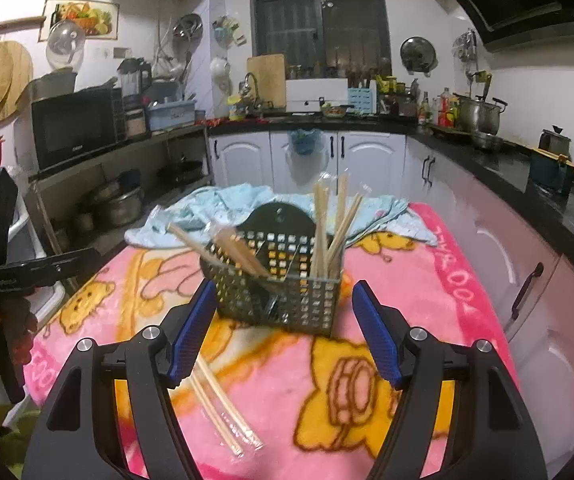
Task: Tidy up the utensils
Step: 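Pull both open tools back toward the wrapped chopsticks on the blanket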
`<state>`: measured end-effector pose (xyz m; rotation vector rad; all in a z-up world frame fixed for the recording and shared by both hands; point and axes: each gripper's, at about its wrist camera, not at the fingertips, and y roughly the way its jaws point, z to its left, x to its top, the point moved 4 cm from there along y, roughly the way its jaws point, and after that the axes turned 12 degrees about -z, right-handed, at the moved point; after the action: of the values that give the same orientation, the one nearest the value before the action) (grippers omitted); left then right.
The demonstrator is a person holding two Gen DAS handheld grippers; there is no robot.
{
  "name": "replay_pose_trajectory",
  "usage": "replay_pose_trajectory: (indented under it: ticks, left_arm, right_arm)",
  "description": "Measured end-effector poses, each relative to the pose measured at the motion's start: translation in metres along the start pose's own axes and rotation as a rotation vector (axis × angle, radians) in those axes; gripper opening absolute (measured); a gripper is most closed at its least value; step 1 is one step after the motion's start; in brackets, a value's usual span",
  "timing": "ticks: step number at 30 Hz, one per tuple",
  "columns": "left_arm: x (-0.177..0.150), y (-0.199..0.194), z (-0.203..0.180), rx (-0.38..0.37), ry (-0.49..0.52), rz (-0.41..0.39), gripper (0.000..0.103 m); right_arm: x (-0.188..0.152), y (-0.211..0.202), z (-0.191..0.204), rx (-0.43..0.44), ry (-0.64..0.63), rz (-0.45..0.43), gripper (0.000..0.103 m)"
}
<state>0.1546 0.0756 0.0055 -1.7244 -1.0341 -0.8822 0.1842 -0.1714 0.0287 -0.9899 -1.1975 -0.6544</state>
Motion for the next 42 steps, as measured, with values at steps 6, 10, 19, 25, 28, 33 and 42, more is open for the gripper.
replay_pose_trajectory:
  ticks: [6, 10, 19, 25, 28, 33, 42]
  left_arm:
    - [-0.013, 0.0, 0.007, 0.016, -0.015, 0.022, 0.092]
    - [-0.021, 0.0, 0.01, 0.027, -0.015, 0.037, 0.092]
    - [-0.034, 0.003, 0.014, 0.052, 0.0, 0.066, 0.092]
    - [-0.048, 0.009, 0.016, 0.058, -0.001, 0.099, 0.092]
    - [-0.056, 0.014, 0.017, 0.06, 0.0, 0.121, 0.092]
    - [-0.067, 0.021, 0.016, 0.062, 0.007, 0.152, 0.092]
    - [-0.089, 0.033, 0.01, 0.052, 0.03, 0.21, 0.092]
  right_arm:
    - [-0.016, 0.002, 0.015, 0.032, -0.025, 0.044, 0.068]
    - [-0.031, 0.005, 0.023, 0.051, -0.041, 0.082, 0.068]
    - [-0.055, 0.011, 0.032, 0.077, -0.062, 0.148, 0.068]
    - [-0.07, 0.013, 0.032, 0.086, -0.07, 0.186, 0.067]
    - [-0.078, 0.014, 0.03, 0.087, -0.075, 0.205, 0.067]
    - [-0.092, 0.016, 0.025, 0.084, -0.074, 0.238, 0.067]
    - [-0.112, 0.019, 0.022, 0.091, -0.087, 0.293, 0.063]
